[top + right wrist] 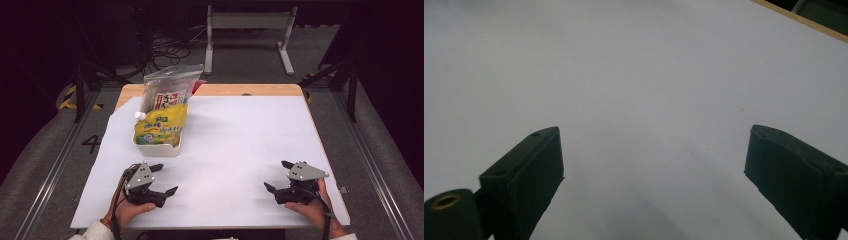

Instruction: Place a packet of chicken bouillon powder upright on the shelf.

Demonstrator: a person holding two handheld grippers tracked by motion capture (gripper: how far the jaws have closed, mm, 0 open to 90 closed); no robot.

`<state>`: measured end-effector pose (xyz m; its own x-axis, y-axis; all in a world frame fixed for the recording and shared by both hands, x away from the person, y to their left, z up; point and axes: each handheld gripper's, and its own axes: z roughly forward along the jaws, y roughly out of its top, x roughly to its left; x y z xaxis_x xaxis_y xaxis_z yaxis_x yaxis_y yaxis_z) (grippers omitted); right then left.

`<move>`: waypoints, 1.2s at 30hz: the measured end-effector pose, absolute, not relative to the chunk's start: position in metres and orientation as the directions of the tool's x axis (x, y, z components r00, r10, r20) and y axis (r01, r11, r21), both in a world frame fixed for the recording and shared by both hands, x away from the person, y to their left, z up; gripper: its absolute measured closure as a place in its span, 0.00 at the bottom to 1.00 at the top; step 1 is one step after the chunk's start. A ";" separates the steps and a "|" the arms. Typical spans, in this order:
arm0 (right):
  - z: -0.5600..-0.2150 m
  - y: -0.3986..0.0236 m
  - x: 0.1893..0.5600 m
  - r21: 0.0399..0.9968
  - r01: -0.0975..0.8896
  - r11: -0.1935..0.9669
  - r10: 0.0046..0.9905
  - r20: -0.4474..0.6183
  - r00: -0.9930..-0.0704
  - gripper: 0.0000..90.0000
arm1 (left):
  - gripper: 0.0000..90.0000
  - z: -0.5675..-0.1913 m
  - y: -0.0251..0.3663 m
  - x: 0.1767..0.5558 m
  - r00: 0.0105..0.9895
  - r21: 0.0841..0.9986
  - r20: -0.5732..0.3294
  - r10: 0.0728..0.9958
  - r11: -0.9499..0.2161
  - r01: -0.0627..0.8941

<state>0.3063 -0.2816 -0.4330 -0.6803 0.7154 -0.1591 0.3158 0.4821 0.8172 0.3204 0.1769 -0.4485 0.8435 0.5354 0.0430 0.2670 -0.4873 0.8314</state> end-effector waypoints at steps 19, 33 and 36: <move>-0.439 -0.282 0.304 0.828 0.338 0.447 0.746 -0.137 -0.652 0.09 | 0.13 -0.450 0.173 0.334 0.862 0.823 0.039 0.506 -0.506 0.259; -0.440 -0.283 0.301 0.818 0.327 0.473 0.741 -0.169 -0.650 0.10 | 0.12 -0.448 0.175 0.332 0.862 0.836 0.041 0.505 -0.491 0.247; -0.440 -0.283 0.300 0.815 0.328 0.478 0.742 -0.175 -0.647 0.10 | 0.12 -0.448 0.174 0.333 0.863 0.835 0.045 0.503 -0.494 0.244</move>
